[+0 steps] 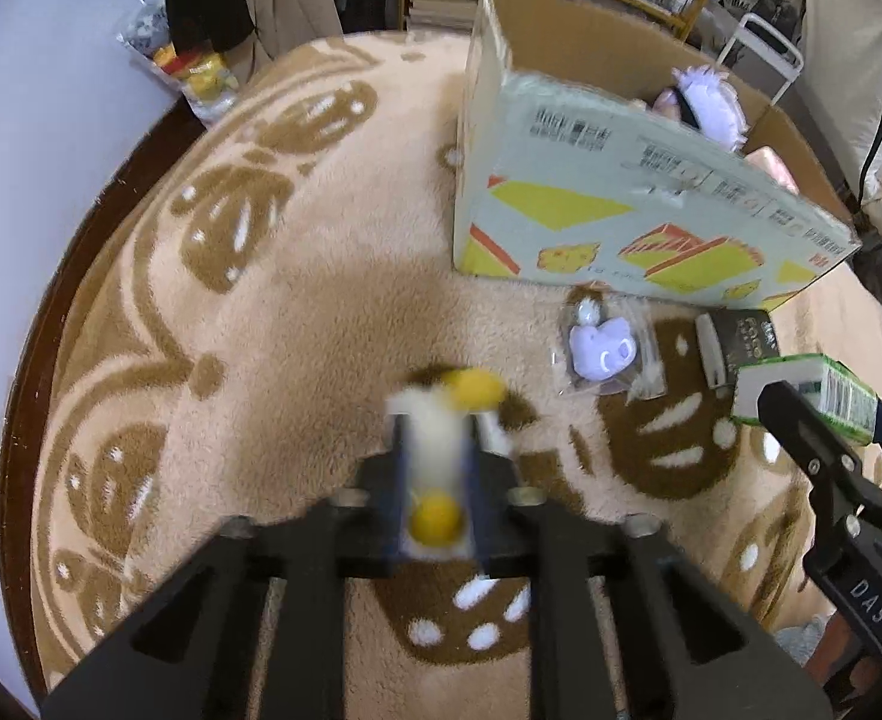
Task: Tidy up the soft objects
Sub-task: 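Lift the chick with the left tool while the right tool carries the soap box over the box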
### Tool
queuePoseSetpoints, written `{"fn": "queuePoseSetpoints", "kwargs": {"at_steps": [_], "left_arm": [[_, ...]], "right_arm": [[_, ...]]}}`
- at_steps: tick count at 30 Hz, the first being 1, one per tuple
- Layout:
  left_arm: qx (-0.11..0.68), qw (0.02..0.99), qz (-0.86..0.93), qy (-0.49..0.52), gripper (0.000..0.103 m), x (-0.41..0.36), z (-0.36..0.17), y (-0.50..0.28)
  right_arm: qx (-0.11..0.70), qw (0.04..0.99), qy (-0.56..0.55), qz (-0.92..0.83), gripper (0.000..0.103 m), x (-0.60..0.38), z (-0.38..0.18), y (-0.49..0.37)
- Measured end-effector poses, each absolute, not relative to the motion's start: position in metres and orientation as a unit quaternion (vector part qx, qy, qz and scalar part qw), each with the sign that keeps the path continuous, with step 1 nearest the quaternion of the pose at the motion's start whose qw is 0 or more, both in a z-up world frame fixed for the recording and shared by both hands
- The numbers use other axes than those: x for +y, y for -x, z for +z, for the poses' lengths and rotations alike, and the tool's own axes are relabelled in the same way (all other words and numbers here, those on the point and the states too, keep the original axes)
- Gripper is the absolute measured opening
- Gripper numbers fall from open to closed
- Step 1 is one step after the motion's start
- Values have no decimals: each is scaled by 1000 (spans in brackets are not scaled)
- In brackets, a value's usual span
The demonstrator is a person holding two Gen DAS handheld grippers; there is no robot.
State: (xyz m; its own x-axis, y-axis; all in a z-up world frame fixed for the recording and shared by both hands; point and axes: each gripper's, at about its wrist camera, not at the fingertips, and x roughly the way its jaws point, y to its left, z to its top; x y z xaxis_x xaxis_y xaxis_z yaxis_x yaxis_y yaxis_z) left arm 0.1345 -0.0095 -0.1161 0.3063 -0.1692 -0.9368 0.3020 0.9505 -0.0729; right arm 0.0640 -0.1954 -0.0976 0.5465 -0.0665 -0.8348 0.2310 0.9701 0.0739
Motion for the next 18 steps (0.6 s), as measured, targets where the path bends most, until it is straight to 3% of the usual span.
{"fn": "queuePoseSetpoints", "kwargs": {"at_steps": [18], "left_arm": [[512, 835, -197, -42, 9, -12, -85, -115]], "right_arm": [[434, 890, -110, -83, 81, -208, -75, -57]]}}
